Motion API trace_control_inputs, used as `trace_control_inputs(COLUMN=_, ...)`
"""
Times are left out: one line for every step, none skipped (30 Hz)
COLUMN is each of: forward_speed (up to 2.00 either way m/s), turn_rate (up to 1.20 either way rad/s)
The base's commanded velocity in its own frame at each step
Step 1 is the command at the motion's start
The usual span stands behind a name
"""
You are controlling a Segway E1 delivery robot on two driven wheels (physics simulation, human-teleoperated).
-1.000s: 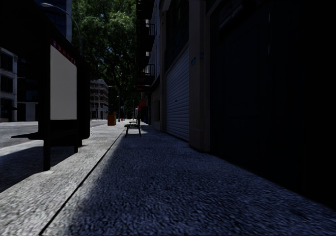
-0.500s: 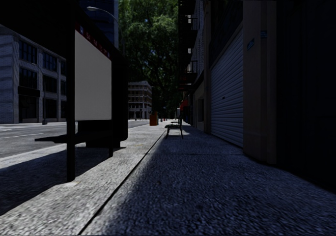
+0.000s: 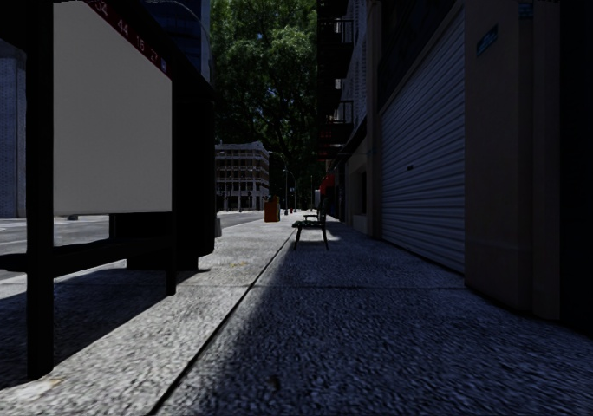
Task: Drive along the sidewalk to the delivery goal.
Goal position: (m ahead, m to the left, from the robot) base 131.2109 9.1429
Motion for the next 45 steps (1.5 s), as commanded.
trace_control_inputs(forward_speed=1.61, turn_rate=0.00)
trace_control_inputs(forward_speed=1.61, turn_rate=0.00)
trace_control_inputs(forward_speed=1.63, turn_rate=0.00)
trace_control_inputs(forward_speed=1.66, turn_rate=0.00)
trace_control_inputs(forward_speed=1.68, turn_rate=0.00)
trace_control_inputs(forward_speed=1.74, turn_rate=0.00)
trace_control_inputs(forward_speed=1.74, turn_rate=0.00)
trace_control_inputs(forward_speed=1.81, turn_rate=0.00)
trace_control_inputs(forward_speed=1.86, turn_rate=0.00)
trace_control_inputs(forward_speed=2.00, turn_rate=0.00)
trace_control_inputs(forward_speed=2.00, turn_rate=0.00)
trace_control_inputs(forward_speed=2.00, turn_rate=0.00)
trace_control_inputs(forward_speed=2.00, turn_rate=0.00)
trace_control_inputs(forward_speed=2.00, turn_rate=0.00)
trace_control_inputs(forward_speed=2.00, turn_rate=0.00)
trace_control_inputs(forward_speed=2.00, turn_rate=0.00)
trace_control_inputs(forward_speed=2.00, turn_rate=0.00)
trace_control_inputs(forward_speed=2.00, turn_rate=0.00)
trace_control_inputs(forward_speed=2.00, turn_rate=0.00)
trace_control_inputs(forward_speed=2.00, turn_rate=0.00)
trace_control_inputs(forward_speed=2.00, turn_rate=0.00)
trace_control_inputs(forward_speed=2.00, turn_rate=0.00)
trace_control_inputs(forward_speed=2.00, turn_rate=0.00)
trace_control_inputs(forward_speed=2.00, turn_rate=0.00)
trace_control_inputs(forward_speed=2.00, turn_rate=0.00)
trace_control_inputs(forward_speed=2.00, turn_rate=0.00)
trace_control_inputs(forward_speed=2.00, turn_rate=0.00)
trace_control_inputs(forward_speed=2.00, turn_rate=0.00)
trace_control_inputs(forward_speed=2.00, turn_rate=0.00)
trace_control_inputs(forward_speed=2.00, turn_rate=0.00)
trace_control_inputs(forward_speed=2.00, turn_rate=0.00)
trace_control_inputs(forward_speed=2.00, turn_rate=0.00)
trace_control_inputs(forward_speed=2.00, turn_rate=0.00)
trace_control_inputs(forward_speed=2.00, turn_rate=0.00)
trace_control_inputs(forward_speed=2.00, turn_rate=0.00)
trace_control_inputs(forward_speed=2.00, turn_rate=0.00)
trace_control_inputs(forward_speed=2.00, turn_rate=0.00)
trace_control_inputs(forward_speed=2.00, turn_rate=0.00)
trace_control_inputs(forward_speed=2.00, turn_rate=0.00)
trace_control_inputs(forward_speed=2.00, turn_rate=0.00)
trace_control_inputs(forward_speed=2.00, turn_rate=0.00)
trace_control_inputs(forward_speed=2.00, turn_rate=0.08)
trace_control_inputs(forward_speed=2.00, turn_rate=0.31)
trace_control_inputs(forward_speed=2.00, turn_rate=0.31)
trace_control_inputs(forward_speed=2.00, turn_rate=0.55)
